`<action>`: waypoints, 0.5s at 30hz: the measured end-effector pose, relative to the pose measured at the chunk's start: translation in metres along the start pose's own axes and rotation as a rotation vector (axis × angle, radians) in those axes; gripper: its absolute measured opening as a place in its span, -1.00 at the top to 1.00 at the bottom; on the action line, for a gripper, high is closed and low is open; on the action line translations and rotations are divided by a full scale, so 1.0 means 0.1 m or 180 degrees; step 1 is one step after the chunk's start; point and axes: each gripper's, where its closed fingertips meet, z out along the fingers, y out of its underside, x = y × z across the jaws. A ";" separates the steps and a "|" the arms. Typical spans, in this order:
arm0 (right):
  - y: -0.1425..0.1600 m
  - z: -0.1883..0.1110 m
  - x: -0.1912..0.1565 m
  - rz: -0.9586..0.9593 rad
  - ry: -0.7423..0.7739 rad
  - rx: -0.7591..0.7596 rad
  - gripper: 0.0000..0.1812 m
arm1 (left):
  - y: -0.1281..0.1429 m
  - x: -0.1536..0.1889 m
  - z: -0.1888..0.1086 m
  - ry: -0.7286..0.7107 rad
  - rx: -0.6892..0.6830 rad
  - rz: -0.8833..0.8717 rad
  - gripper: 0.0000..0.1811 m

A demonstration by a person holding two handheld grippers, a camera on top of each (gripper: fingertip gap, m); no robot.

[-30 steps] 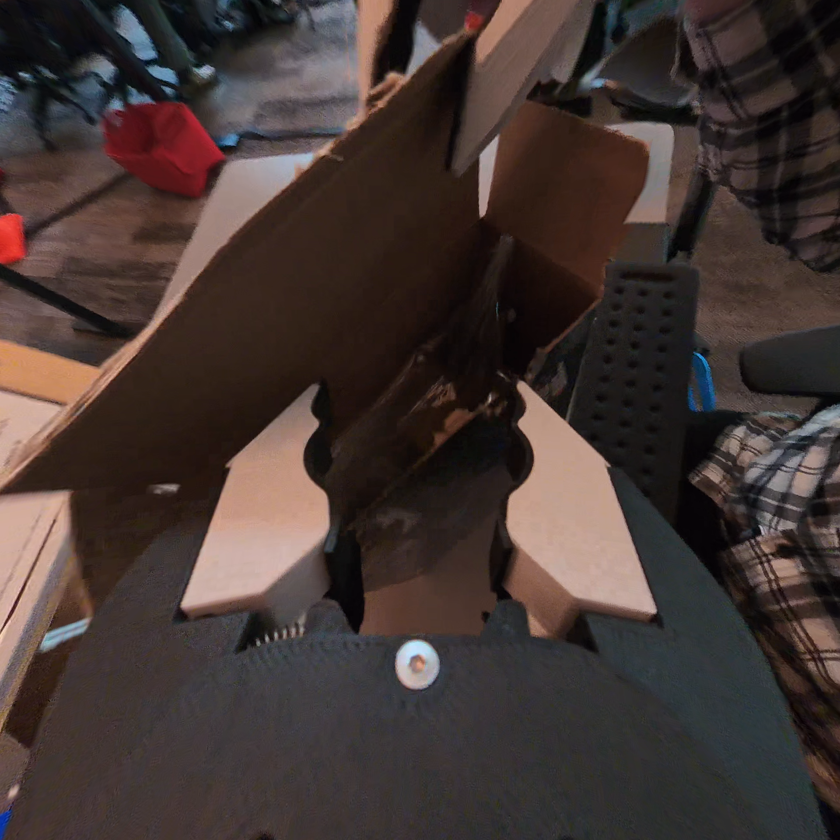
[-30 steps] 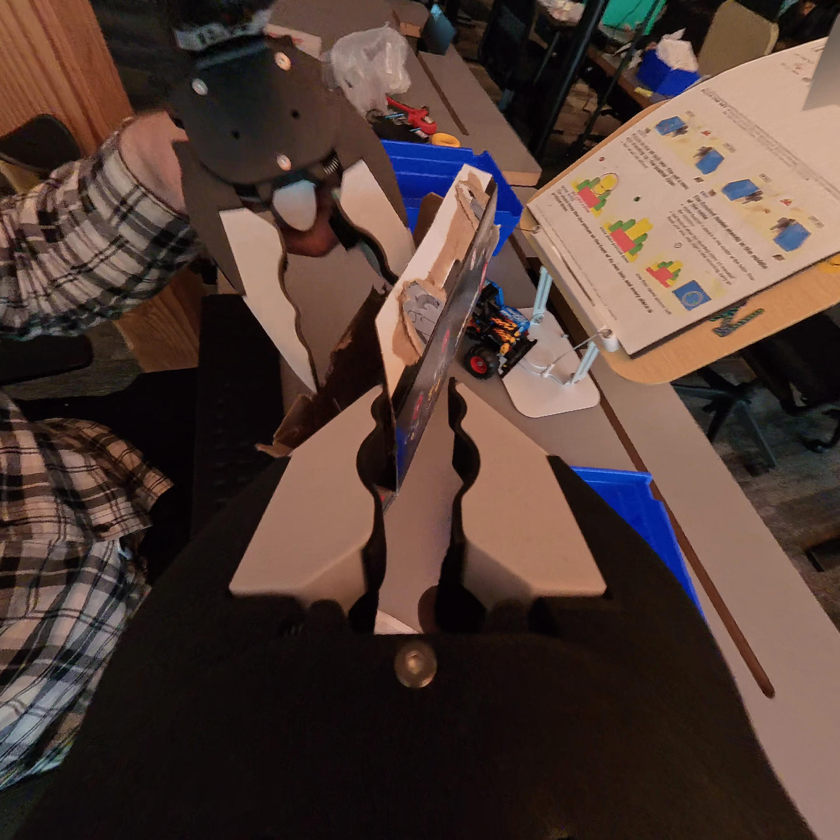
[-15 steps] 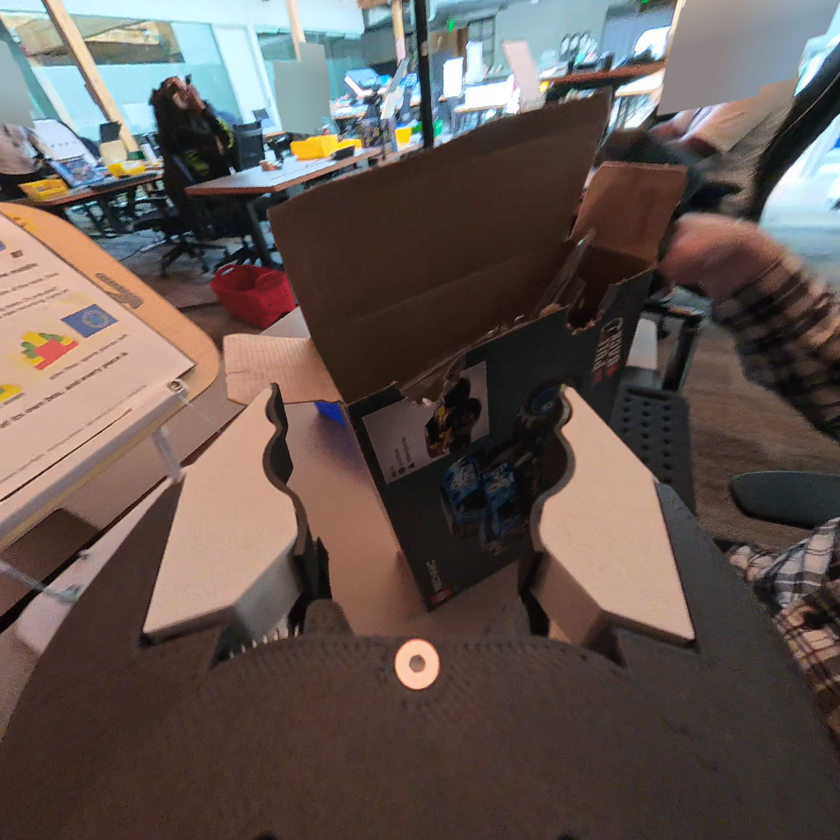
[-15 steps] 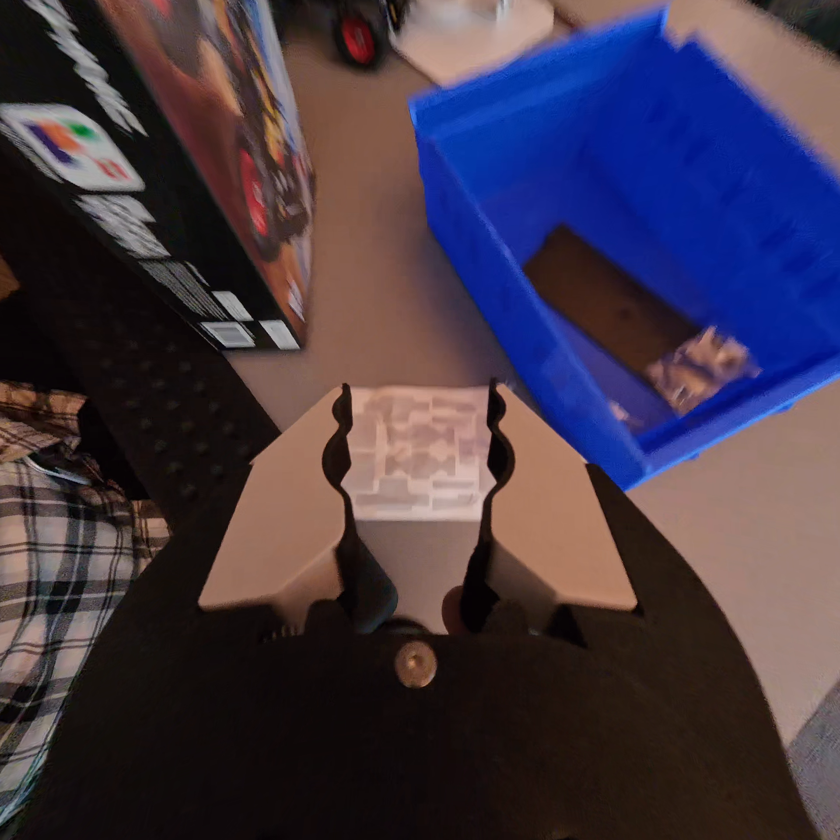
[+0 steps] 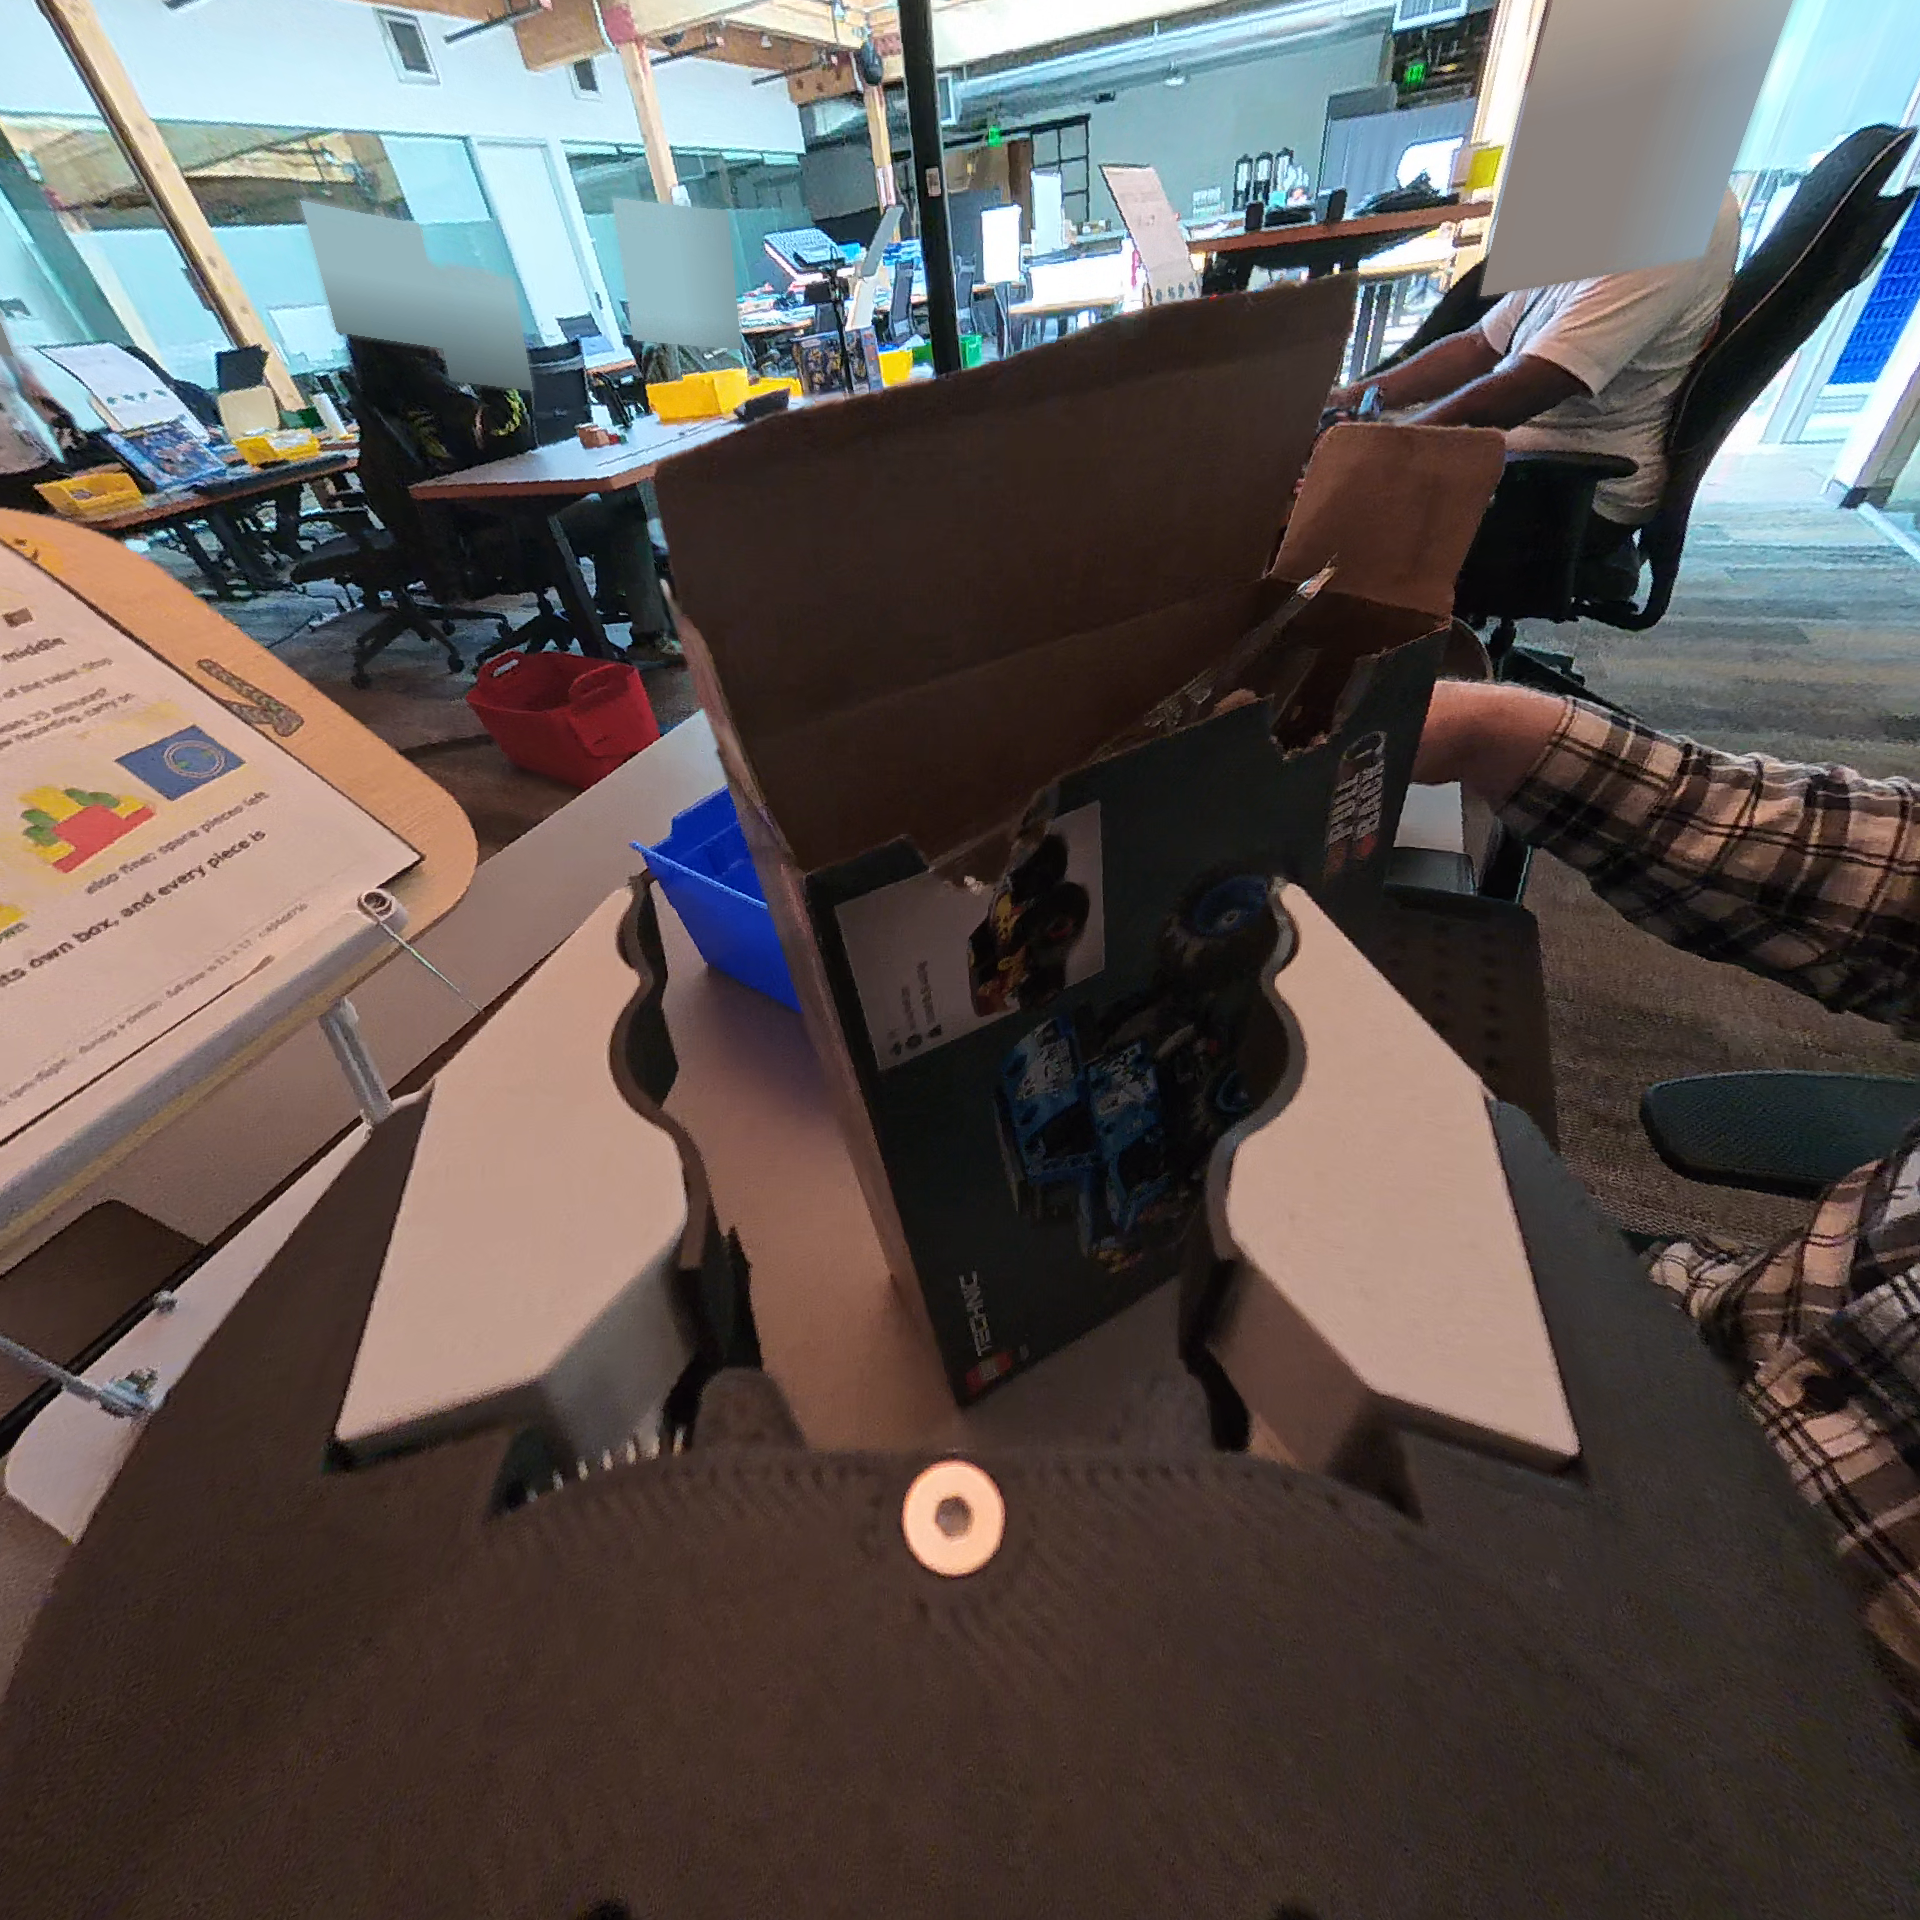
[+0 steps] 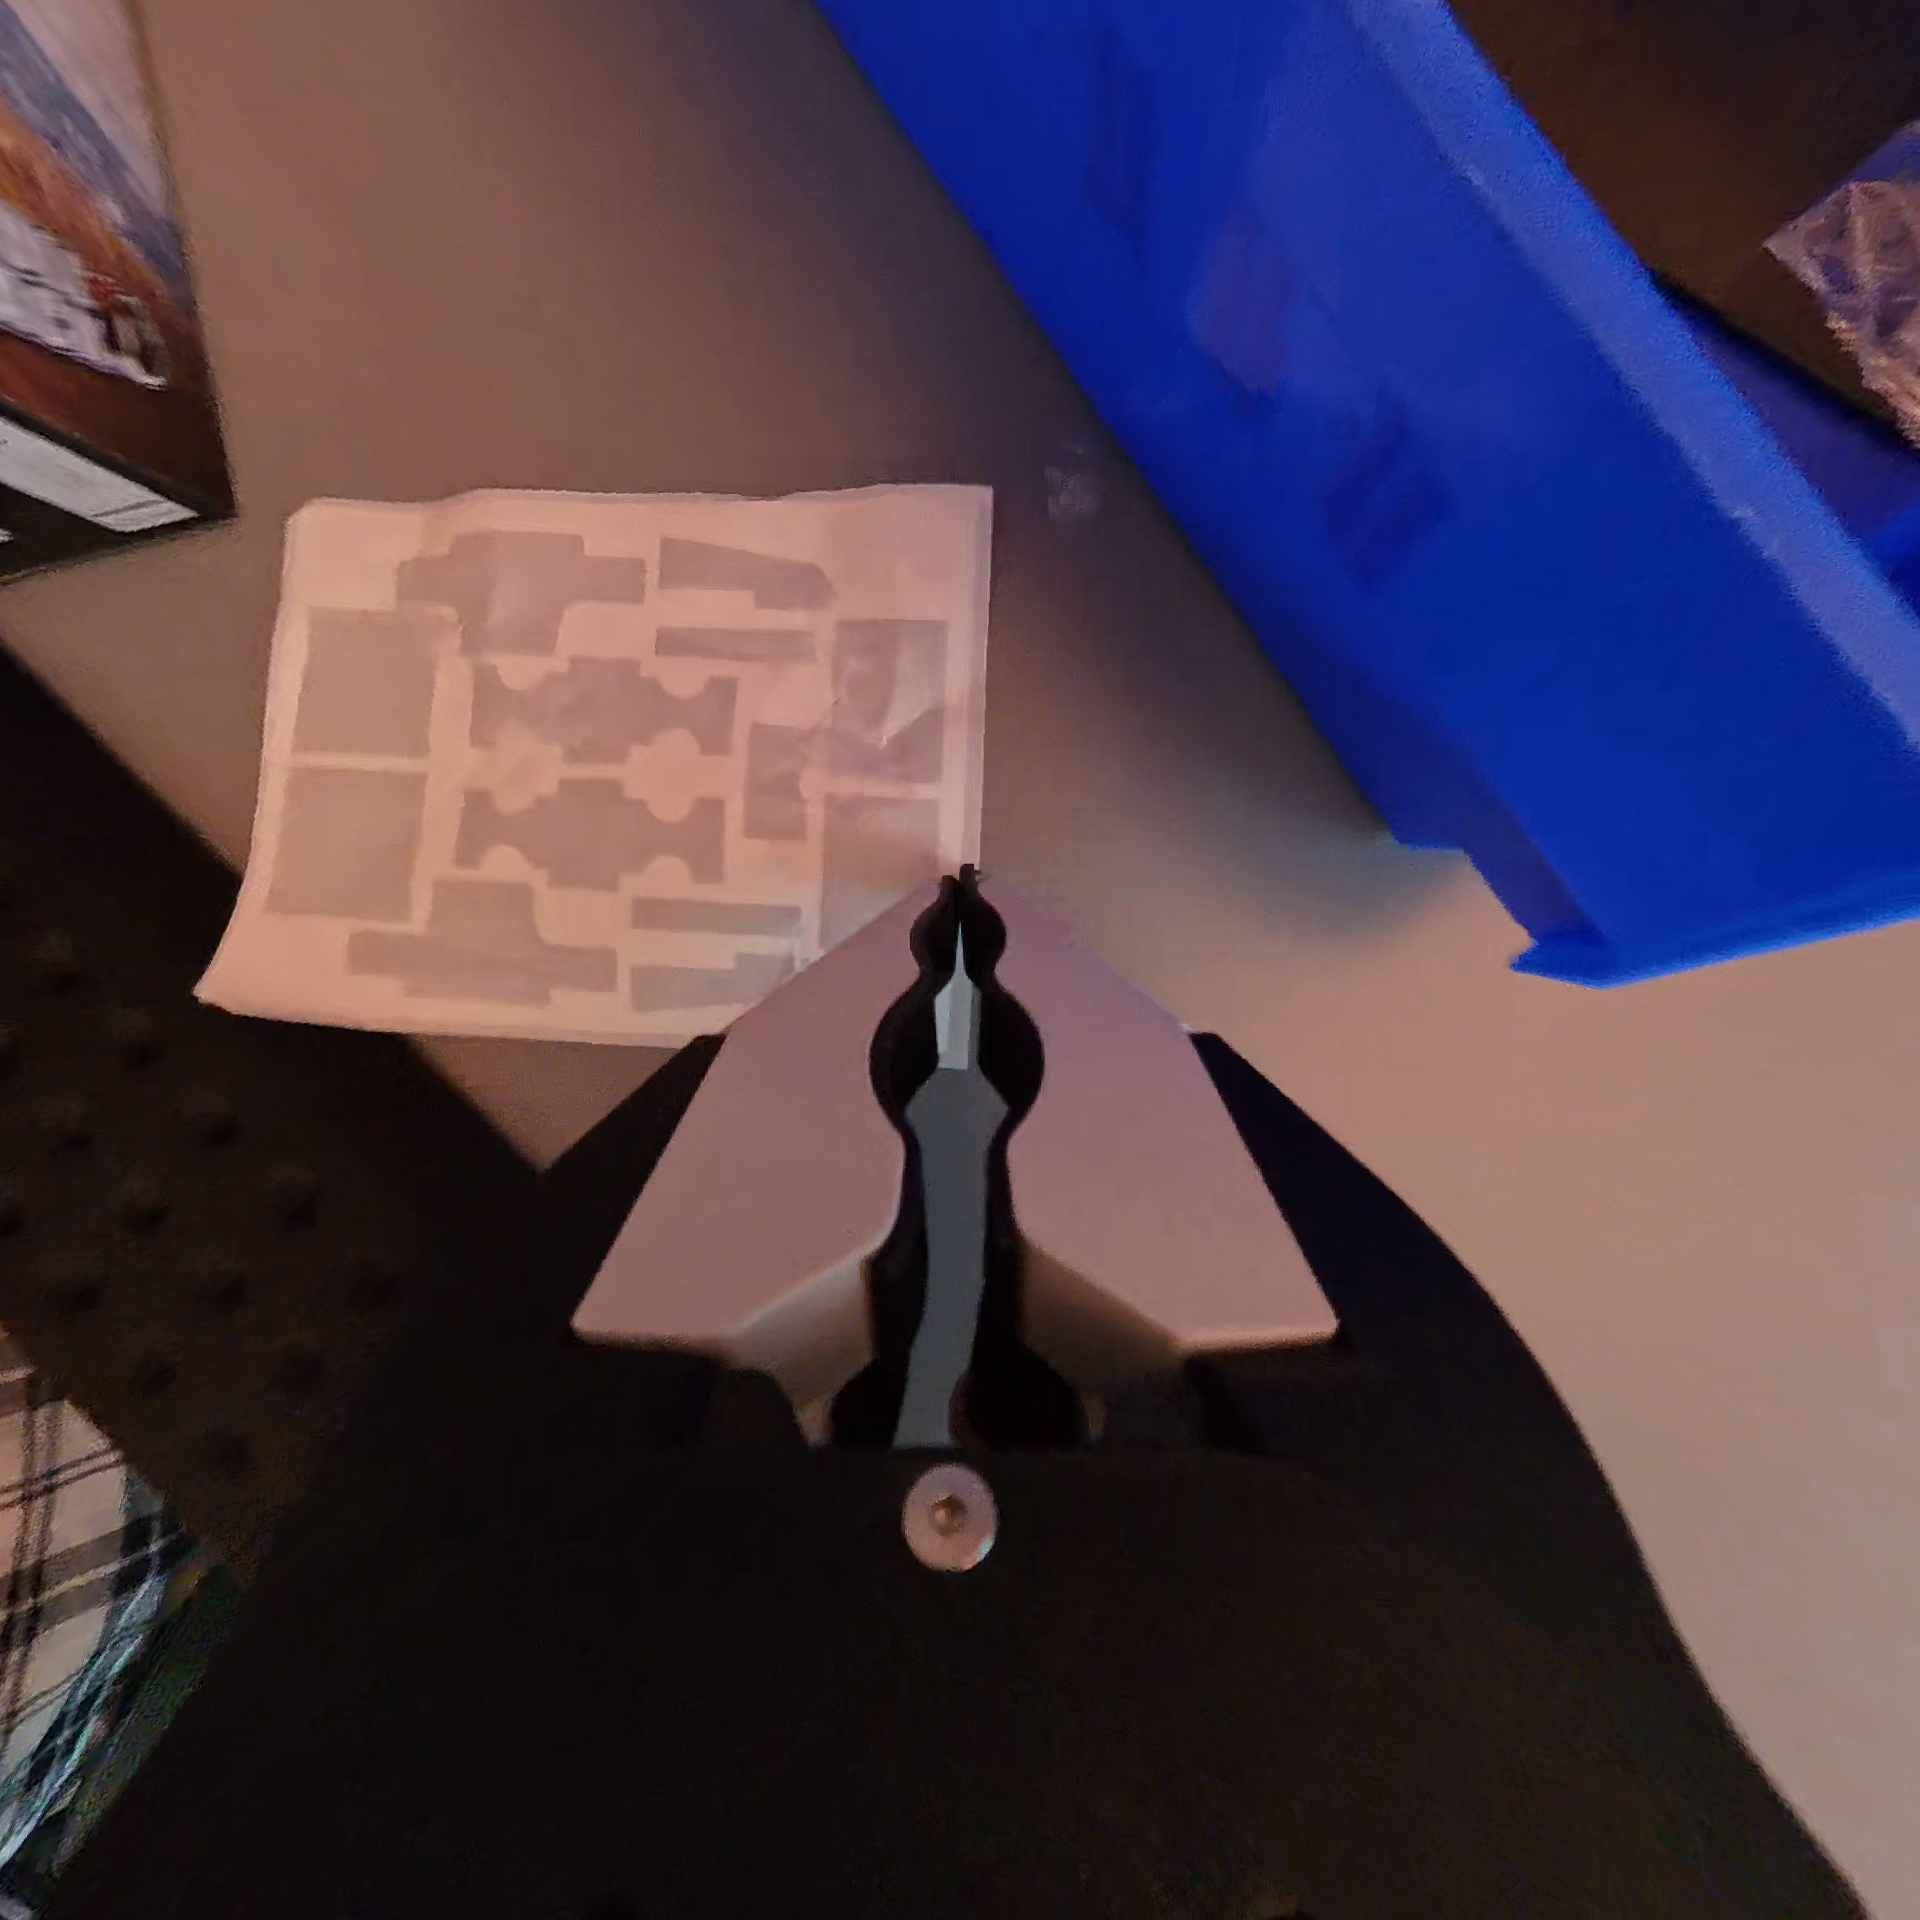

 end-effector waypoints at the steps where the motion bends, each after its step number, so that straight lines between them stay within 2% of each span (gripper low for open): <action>1: 0.00 0.01 -0.05 -0.0035 -0.0078 0.0012 1.00 | 0.02 -0.02 -0.02 -0.0016 0.0011 -0.0020 -0.22; 4: -0.01 -0.01 -0.13 -0.0107 -0.0122 0.0059 1.00 | 0.07 -0.07 -0.07 -0.0048 0.0064 -0.0114 -0.22; 6: -0.10 -0.06 -0.21 -0.0055 -0.0223 0.0266 1.00 | 0.09 -0.06 -0.08 -0.0043 0.0086 -0.0132 -0.21; 7: -0.12 -0.06 -0.21 -0.0018 -0.0185 0.0293 0.85 | 0.10 -0.05 -0.08 -0.0046 0.0078 -0.0123 -0.20; 8: -0.12 -0.04 -0.20 -0.0007 -0.0129 0.0277 0.58 | 0.12 -0.03 -0.07 -0.0029 0.0071 -0.0119 -0.19; 9: -0.12 -0.01 -0.21 -0.0020 -0.0109 0.0232 0.44 | 0.13 0.00 -0.07 -0.0003 0.0064 -0.0120 -0.19; 10: -0.11 0.03 -0.22 -0.0037 -0.0087 0.0158 0.39 | 0.15 0.01 -0.06 0.0009 0.0057 -0.0120 -0.19; 11: -0.10 0.06 -0.22 -0.0072 -0.0039 0.0102 0.38 | 0.16 0.02 -0.05 0.0009 0.0050 -0.0123 -0.19; 15: -0.13 0.11 -0.26 -0.0275 0.0193 0.0035 0.72 | 0.23 0.02 -0.02 0.0009 0.0031 -0.0162 -0.18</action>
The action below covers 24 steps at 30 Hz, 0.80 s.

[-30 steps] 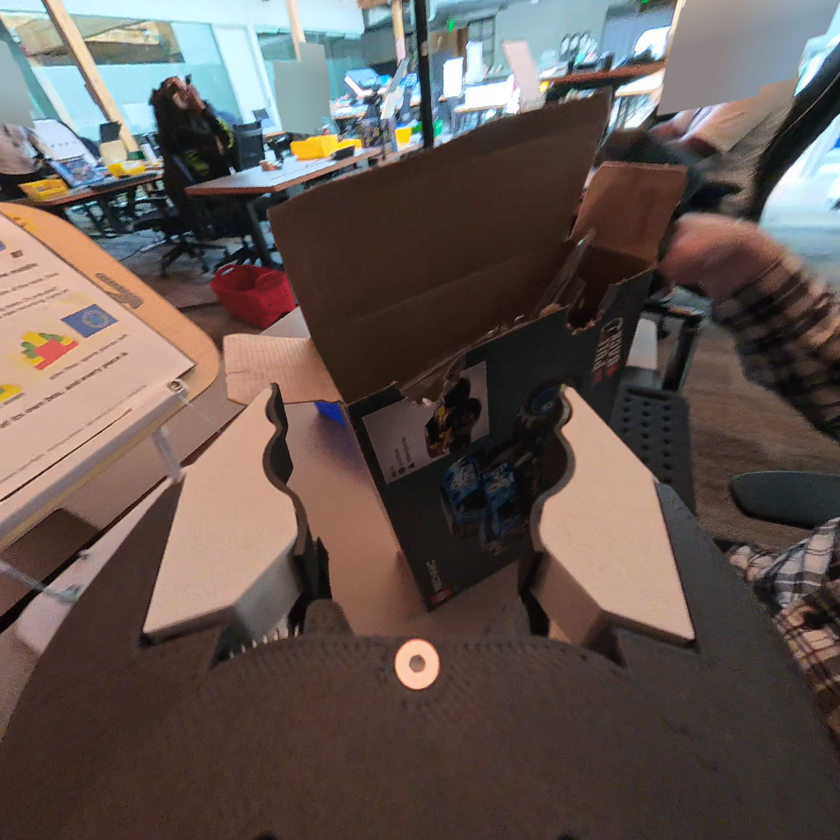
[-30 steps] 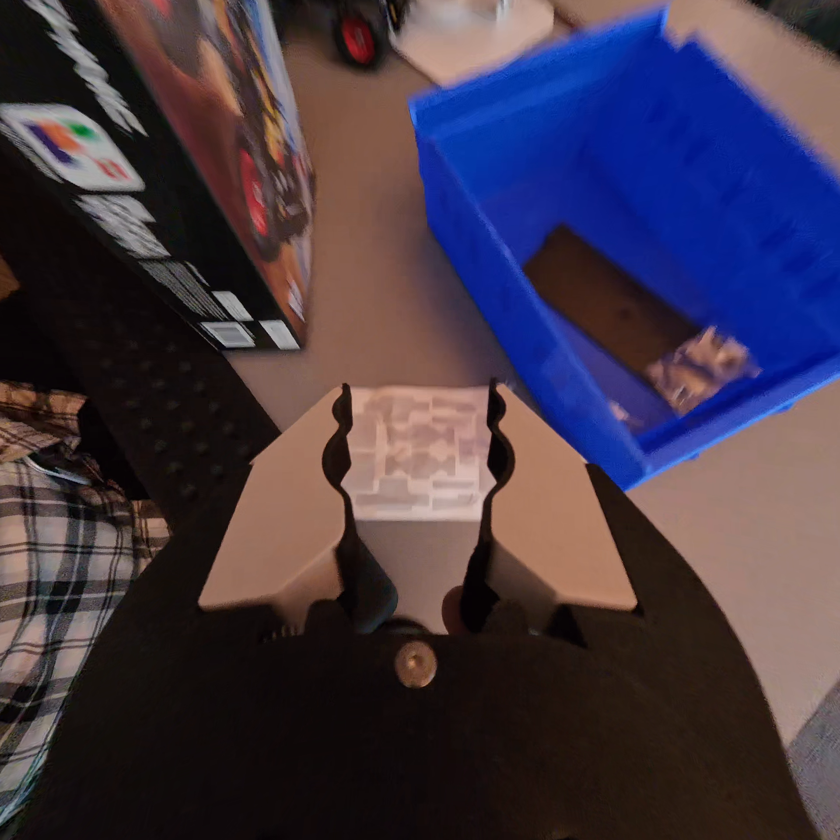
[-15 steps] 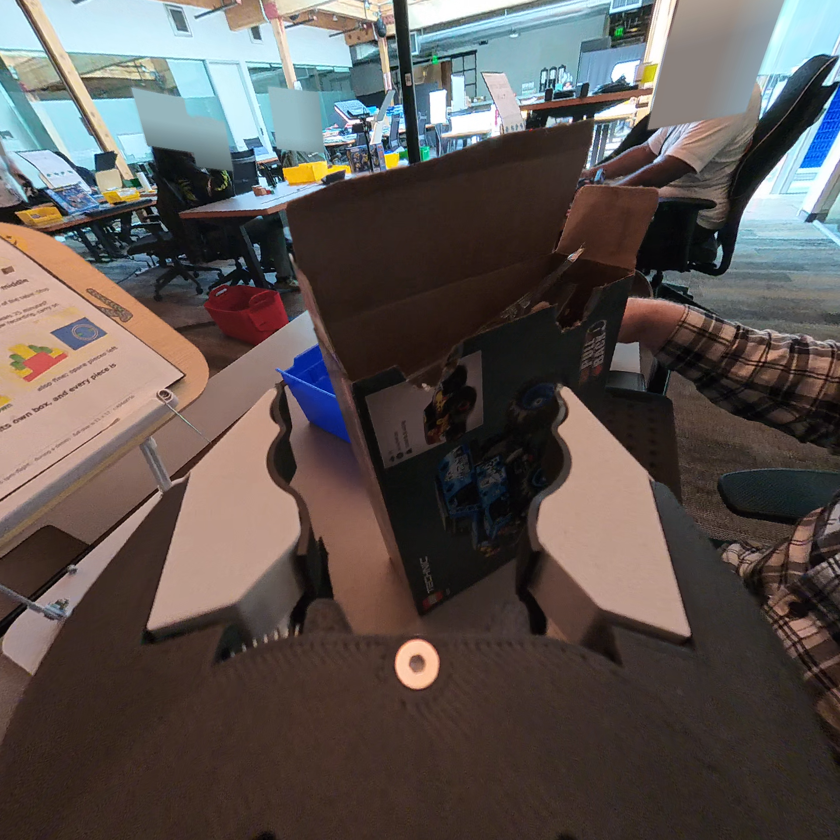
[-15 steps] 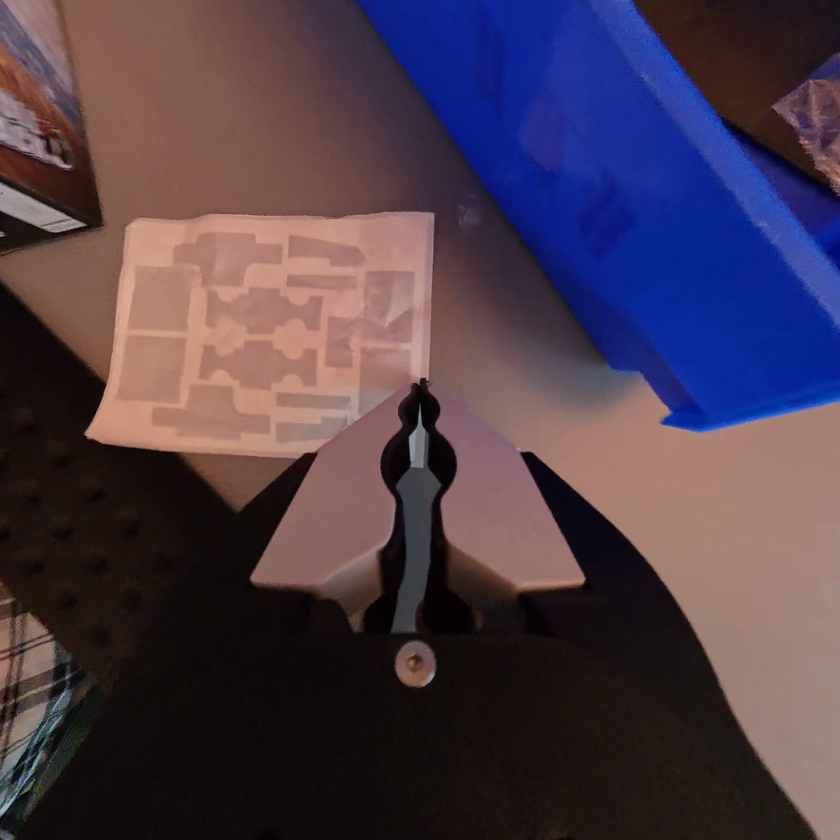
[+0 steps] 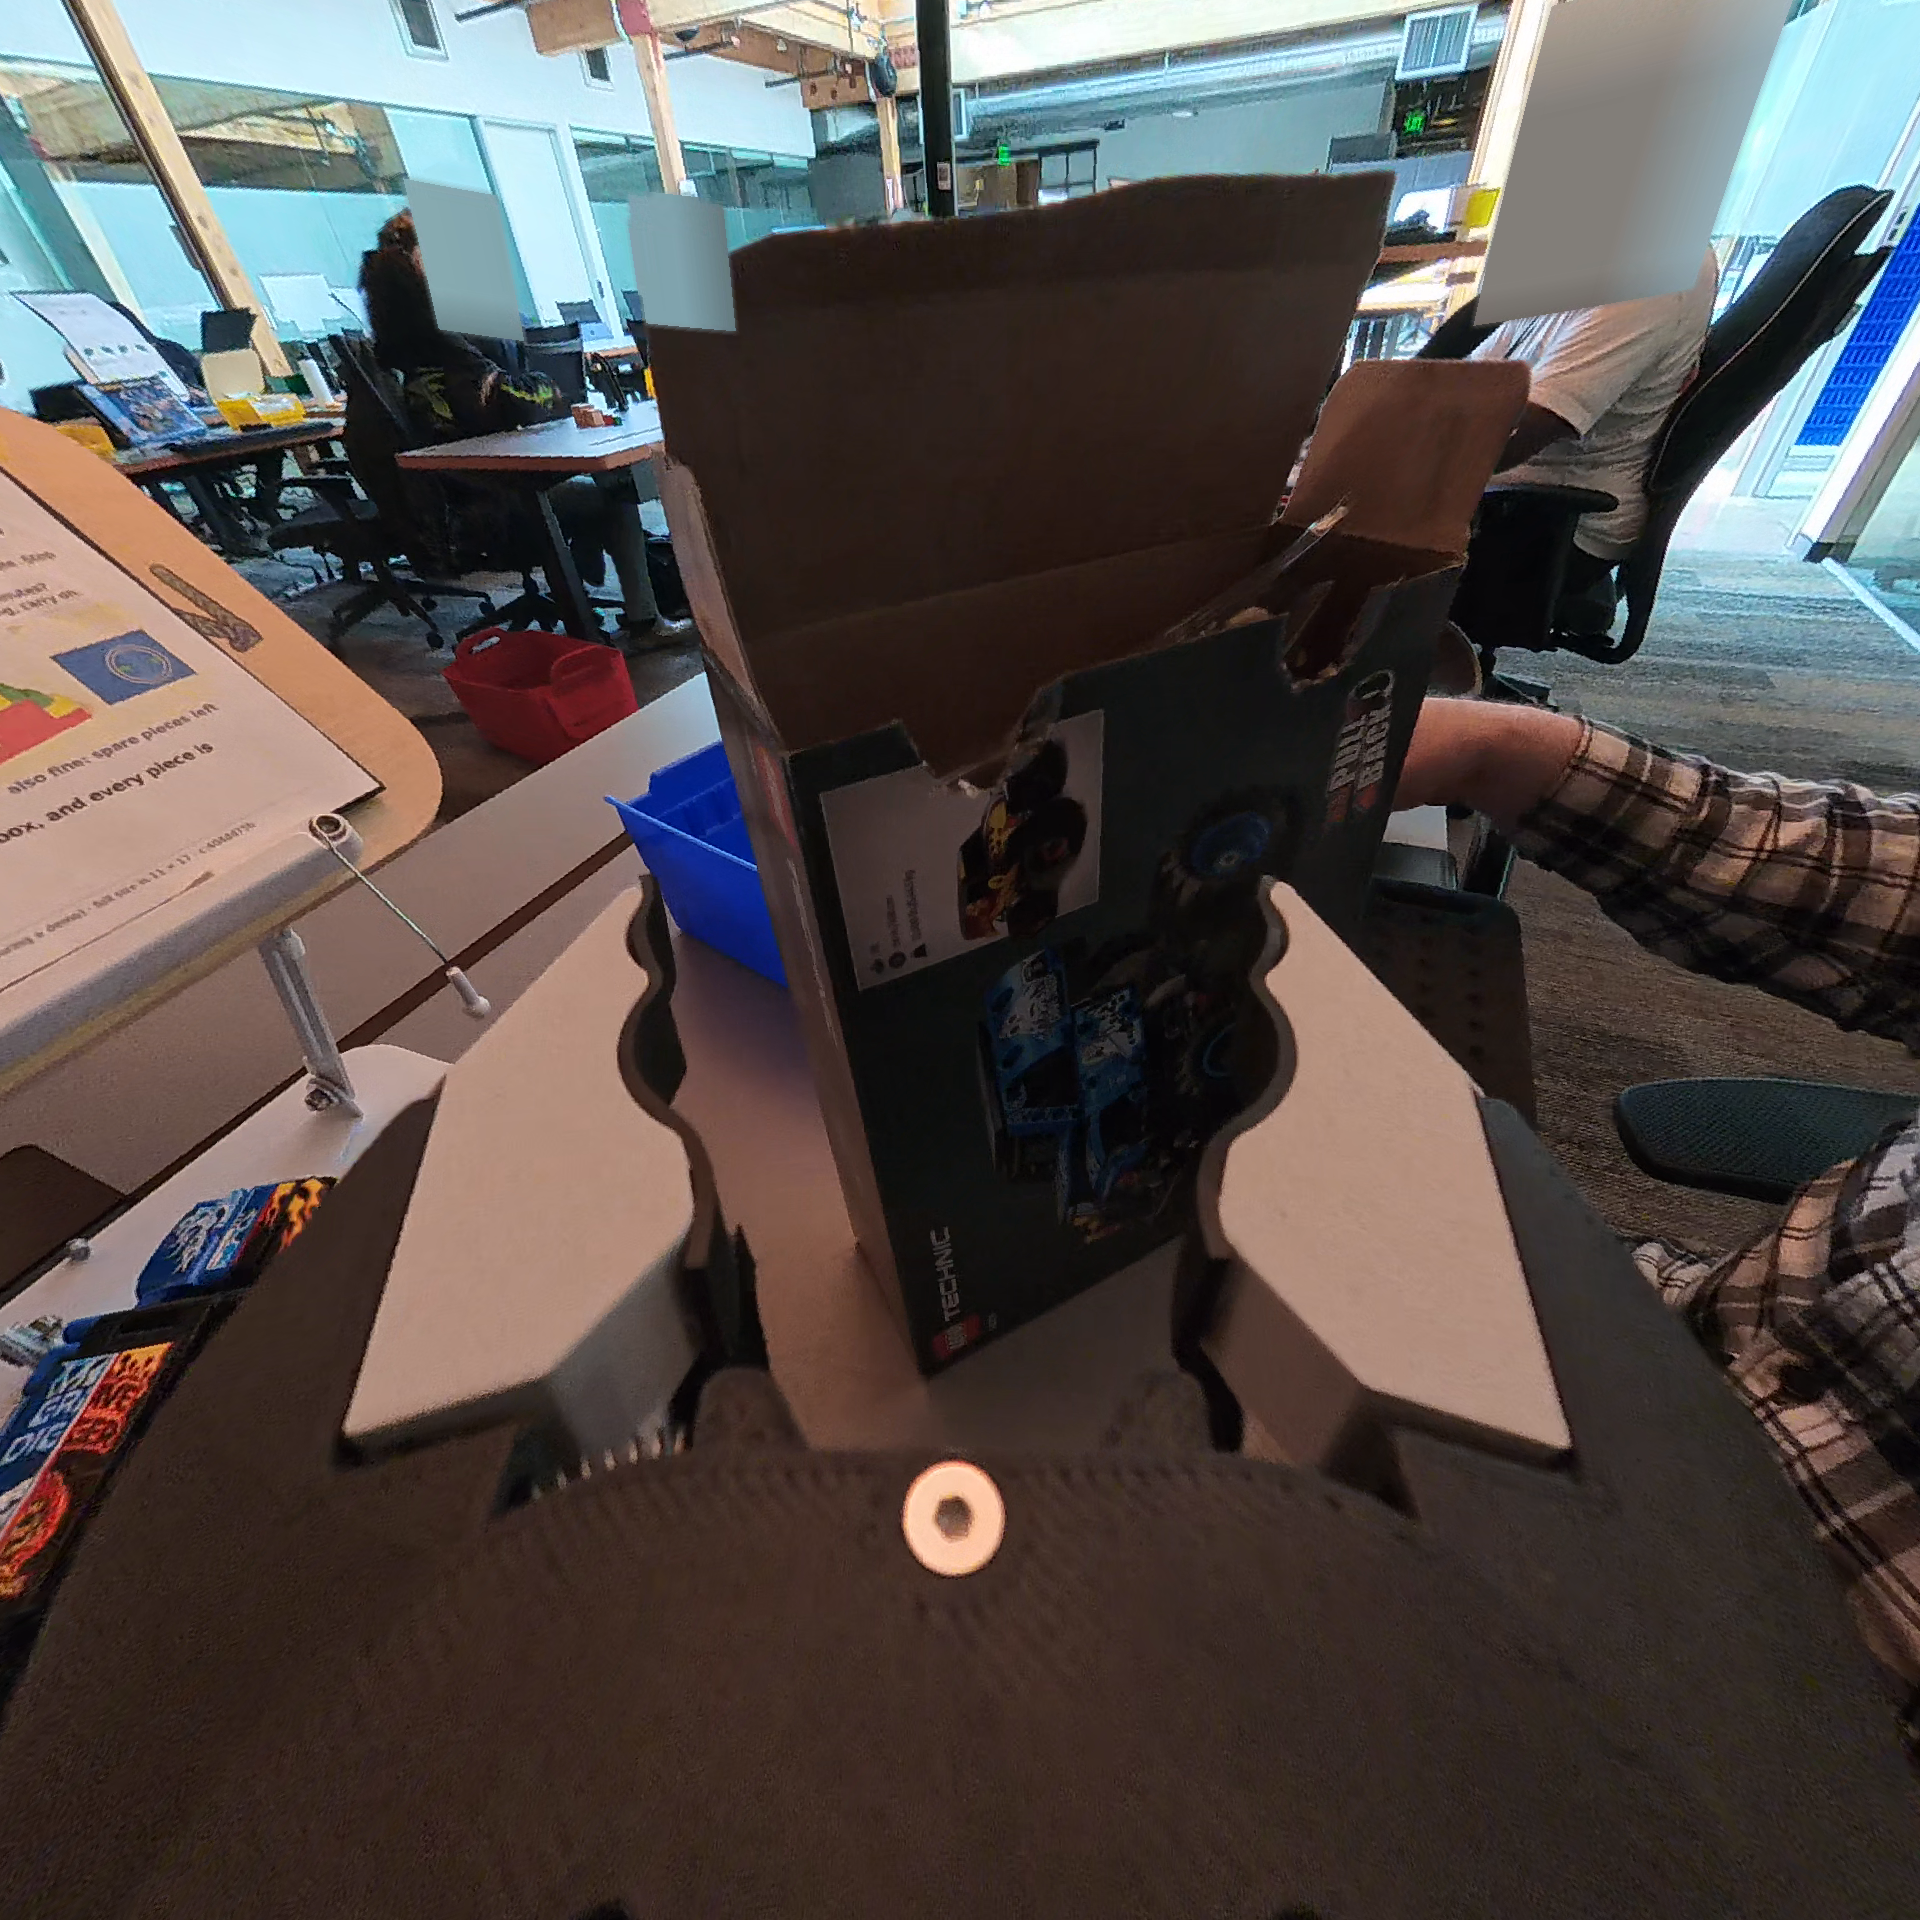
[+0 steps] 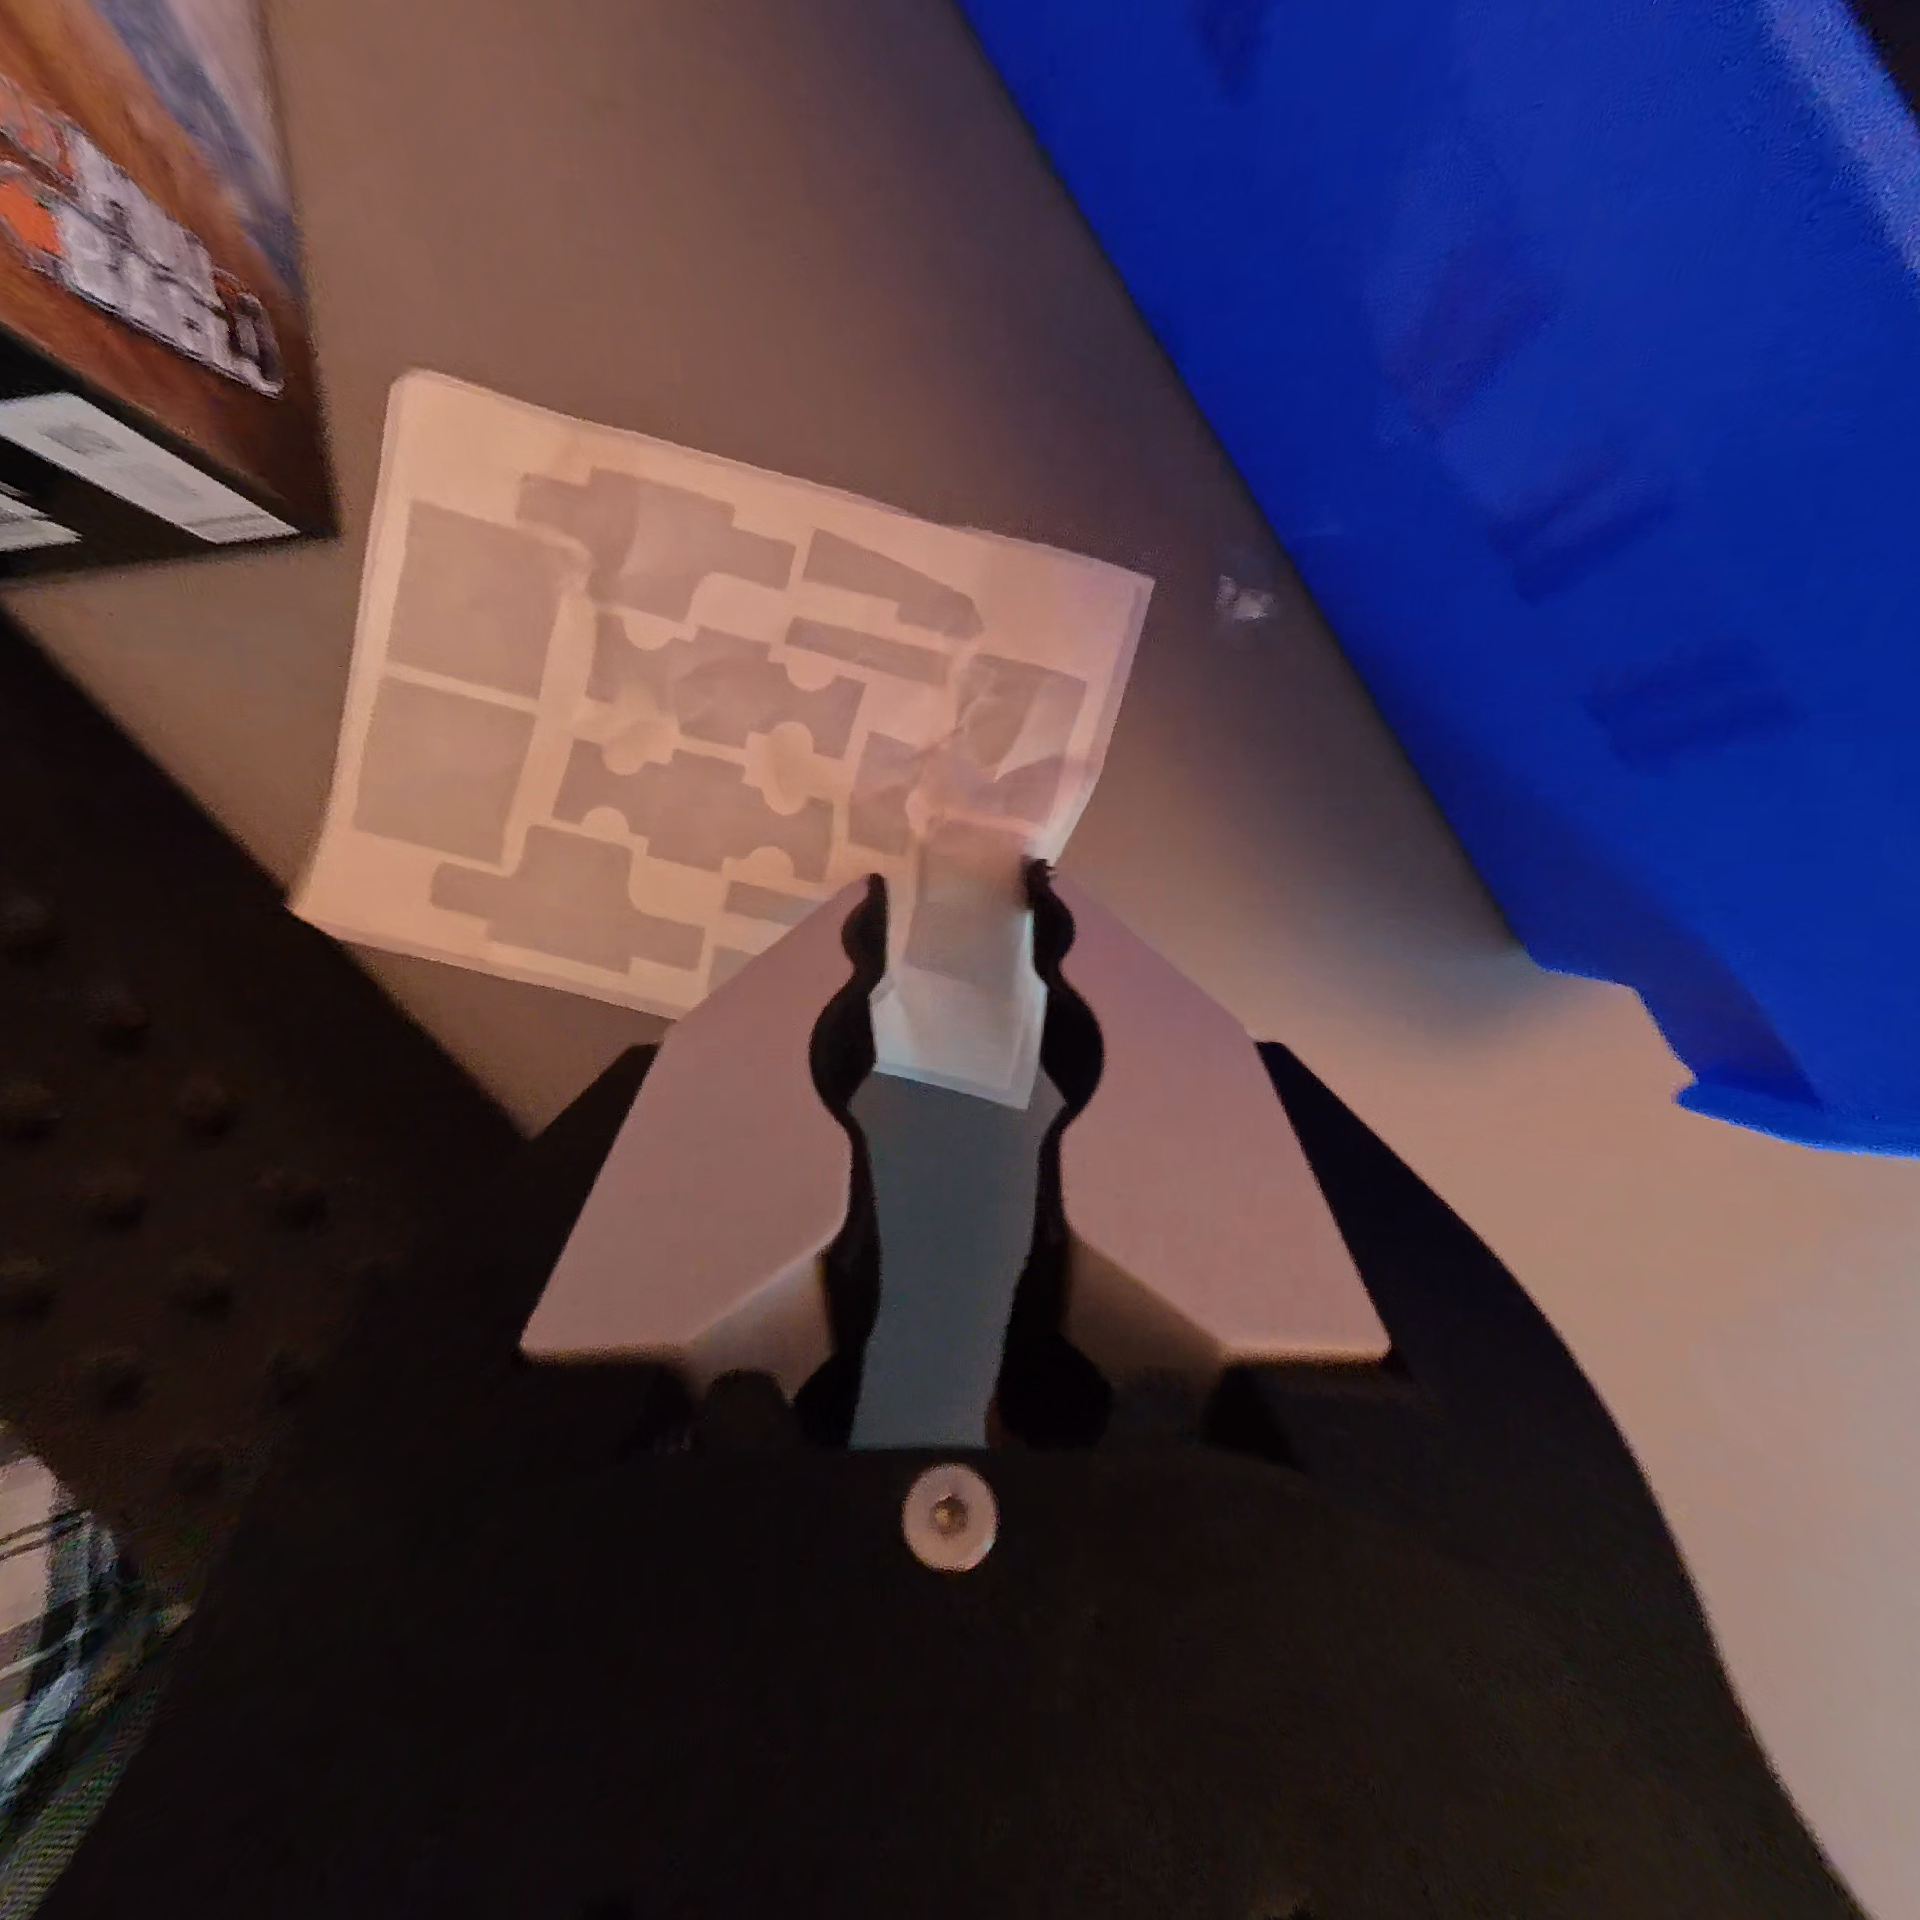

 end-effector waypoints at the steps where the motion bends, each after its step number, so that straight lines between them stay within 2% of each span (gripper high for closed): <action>1: -0.01 0.01 -0.02 0.0006 -0.0009 0.0021 0.82 | 0.01 0.00 0.01 0.0003 -0.0002 -0.0009 -0.19; 3: -0.02 0.01 -0.04 0.0000 -0.0046 0.0065 0.99 | 0.04 0.00 0.02 0.0006 -0.0007 -0.0027 -0.19; 7: 0.01 -0.04 -0.09 -0.0028 -0.0100 0.0102 1.00 | 0.11 -0.01 0.04 0.0013 -0.0043 -0.0043 -0.19; 10: -0.15 -0.31 -0.13 -0.0036 -0.0077 0.0399 1.00 | 0.13 -0.02 0.04 0.0028 -0.0045 -0.0058 -0.19; 13: -0.45 -0.89 -0.12 -0.0197 0.0246 0.0781 1.00 | 0.19 -0.08 0.07 0.0031 -0.0075 -0.0085 -0.20; 17: -0.97 -1.99 -0.15 -0.0613 0.1105 0.1271 1.00 | 0.39 -0.10 0.22 0.0198 -0.0148 -0.0244 -0.21; 21: -1.51 -3.03 -0.50 -0.1128 0.1880 0.1740 1.00 | 0.70 0.03 0.46 0.0589 -0.0175 -0.0574 -0.20; 24: -1.89 -3.41 -0.84 -0.1499 0.2173 0.1876 1.00 | 0.96 0.06 0.65 0.0693 -0.0340 -0.0730 -0.20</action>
